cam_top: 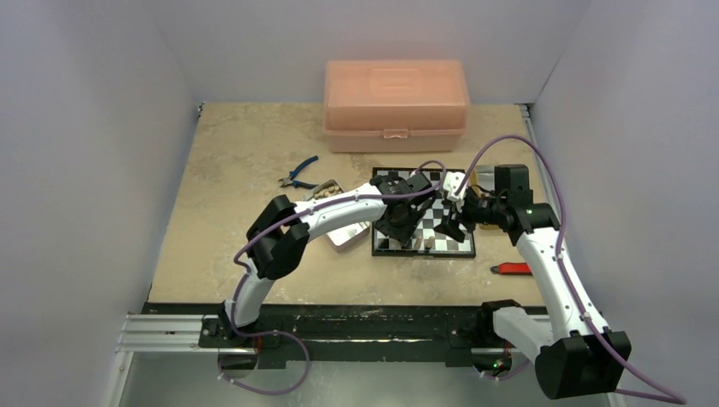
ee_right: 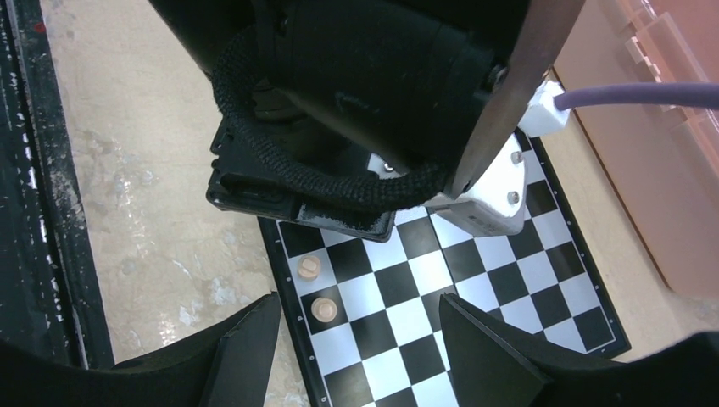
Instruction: Set up the chess pieces on the board
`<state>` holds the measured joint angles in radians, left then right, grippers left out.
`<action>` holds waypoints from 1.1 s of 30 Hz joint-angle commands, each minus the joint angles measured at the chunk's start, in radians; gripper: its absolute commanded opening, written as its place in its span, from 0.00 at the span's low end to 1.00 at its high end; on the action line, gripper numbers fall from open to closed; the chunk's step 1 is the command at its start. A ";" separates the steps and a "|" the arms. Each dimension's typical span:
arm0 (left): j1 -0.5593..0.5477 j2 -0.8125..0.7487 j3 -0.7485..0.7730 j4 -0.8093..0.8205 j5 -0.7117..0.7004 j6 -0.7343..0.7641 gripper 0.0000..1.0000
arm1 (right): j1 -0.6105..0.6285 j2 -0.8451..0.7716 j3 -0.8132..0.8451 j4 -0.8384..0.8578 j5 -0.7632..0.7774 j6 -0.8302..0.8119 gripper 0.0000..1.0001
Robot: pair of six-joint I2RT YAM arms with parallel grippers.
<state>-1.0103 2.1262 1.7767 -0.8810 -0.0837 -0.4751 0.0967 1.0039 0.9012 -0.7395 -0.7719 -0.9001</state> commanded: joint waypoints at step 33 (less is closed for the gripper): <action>0.561 -1.093 -0.706 0.215 0.162 0.366 0.76 | 0.414 0.507 0.567 -0.259 -0.093 -0.403 0.83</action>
<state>-0.4824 1.1156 1.0916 -0.6628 0.1230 -0.1848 0.3916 1.4357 1.3605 -1.1202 -0.9985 -1.4635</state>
